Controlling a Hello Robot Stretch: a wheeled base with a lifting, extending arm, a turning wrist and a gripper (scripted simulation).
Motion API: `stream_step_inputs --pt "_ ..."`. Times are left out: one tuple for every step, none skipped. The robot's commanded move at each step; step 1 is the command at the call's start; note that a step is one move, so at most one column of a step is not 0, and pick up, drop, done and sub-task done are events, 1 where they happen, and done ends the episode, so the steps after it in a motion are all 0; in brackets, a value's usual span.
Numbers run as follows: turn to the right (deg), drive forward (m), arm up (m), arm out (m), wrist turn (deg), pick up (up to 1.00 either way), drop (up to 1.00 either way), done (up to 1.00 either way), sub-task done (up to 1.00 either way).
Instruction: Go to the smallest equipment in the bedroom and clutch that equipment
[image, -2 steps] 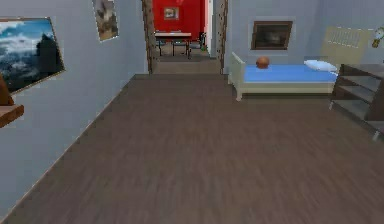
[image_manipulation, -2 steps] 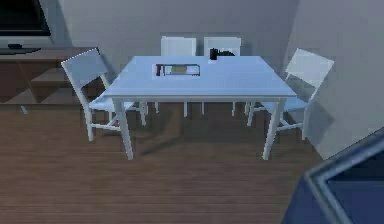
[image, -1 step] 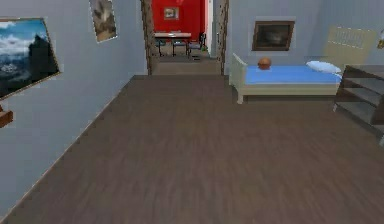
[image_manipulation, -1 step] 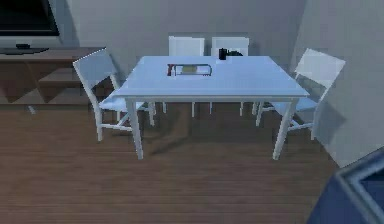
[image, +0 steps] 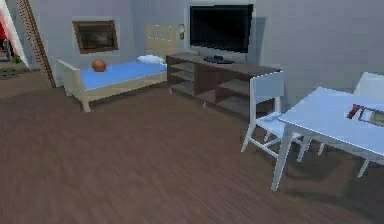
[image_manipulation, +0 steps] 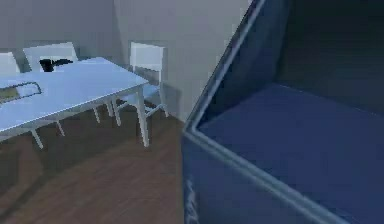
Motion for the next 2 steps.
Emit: stream_step_inputs --pt "0.0 1.0 0.0 0.0 0.0 0.0 0.0 0.0 0.0" --pt "9.0 0.0 0.0 0.0 0.0 0.0 0.0 0.0 0.0"
